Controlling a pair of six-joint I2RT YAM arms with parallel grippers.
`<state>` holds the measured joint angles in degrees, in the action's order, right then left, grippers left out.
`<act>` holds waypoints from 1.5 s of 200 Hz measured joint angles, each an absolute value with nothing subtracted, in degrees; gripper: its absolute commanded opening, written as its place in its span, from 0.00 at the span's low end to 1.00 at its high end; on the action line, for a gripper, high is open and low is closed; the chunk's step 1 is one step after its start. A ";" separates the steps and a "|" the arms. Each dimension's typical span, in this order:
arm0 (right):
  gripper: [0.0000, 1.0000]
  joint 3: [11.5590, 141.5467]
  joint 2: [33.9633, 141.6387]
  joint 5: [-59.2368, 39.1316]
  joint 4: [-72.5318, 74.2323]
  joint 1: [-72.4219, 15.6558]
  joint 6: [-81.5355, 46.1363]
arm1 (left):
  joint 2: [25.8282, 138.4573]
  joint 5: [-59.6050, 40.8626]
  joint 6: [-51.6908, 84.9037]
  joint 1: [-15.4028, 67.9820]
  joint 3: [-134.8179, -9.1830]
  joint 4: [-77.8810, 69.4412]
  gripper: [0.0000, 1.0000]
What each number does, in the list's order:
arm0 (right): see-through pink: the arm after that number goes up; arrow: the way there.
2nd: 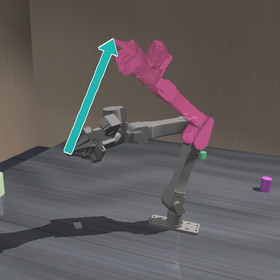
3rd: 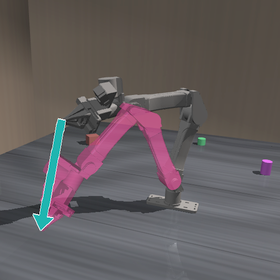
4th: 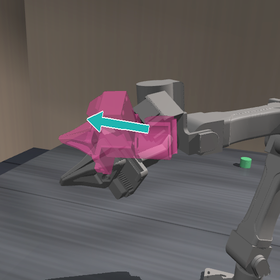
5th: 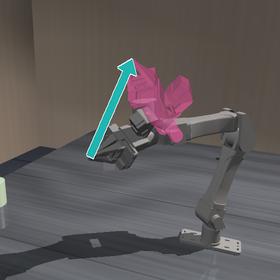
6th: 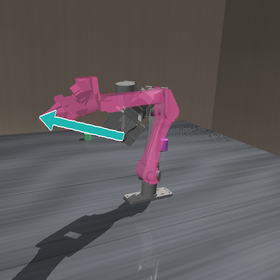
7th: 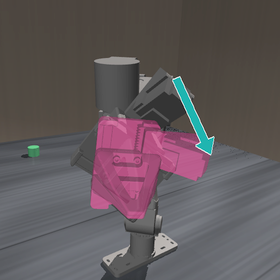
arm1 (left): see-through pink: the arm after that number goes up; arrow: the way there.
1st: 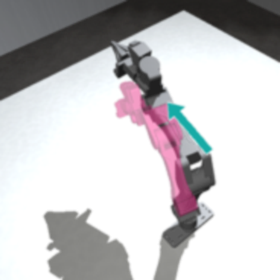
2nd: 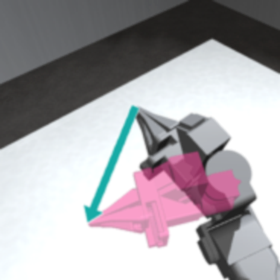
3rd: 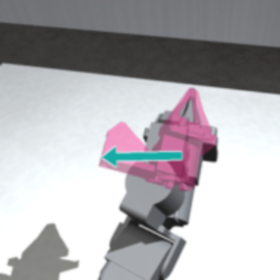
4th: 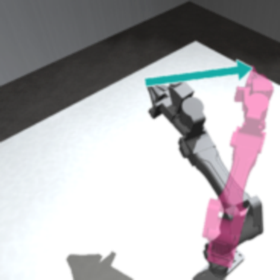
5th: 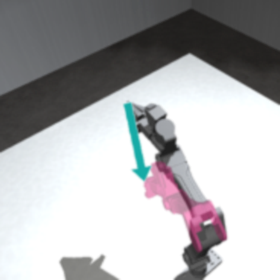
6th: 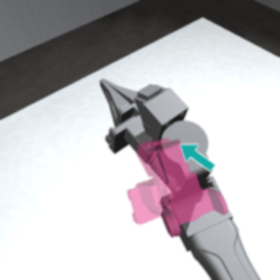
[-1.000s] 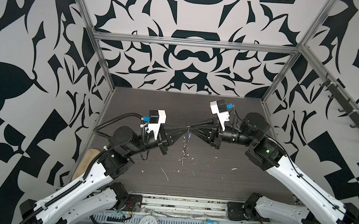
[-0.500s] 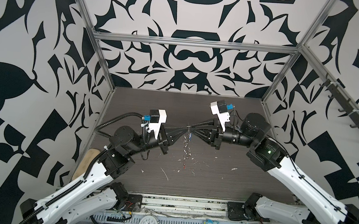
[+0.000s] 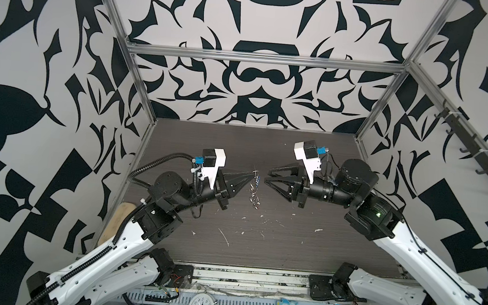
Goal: Remove the keys from the keyring
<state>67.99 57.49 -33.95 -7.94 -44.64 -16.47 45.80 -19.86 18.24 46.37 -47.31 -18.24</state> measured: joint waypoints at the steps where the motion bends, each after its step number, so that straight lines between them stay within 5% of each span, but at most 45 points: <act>1: 0.41 67.94 57.49 -33.89 -7.99 -44.71 -16.47 | 45.80 -19.84 18.26 46.37 -47.31 -18.22 0.00; 126: 0.42 67.66 59.88 -31.88 -9.65 -46.30 -13.10 | 45.80 -20.51 18.61 46.35 -47.44 -15.84 0.00; 240: 0.25 68.62 60.97 -34.87 -9.61 -46.35 -13.47 | 45.41 -22.11 17.98 46.35 -50.96 -3.97 0.00; 300: 0.00 68.62 61.32 -36.38 -9.47 -46.33 -14.00 | 45.82 -22.48 18.09 46.33 -51.88 -2.52 0.00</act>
<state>68.62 61.32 -36.38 -9.47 -46.33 -14.00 45.82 -22.48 18.09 46.33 -51.88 -2.52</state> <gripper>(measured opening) 0.046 0.047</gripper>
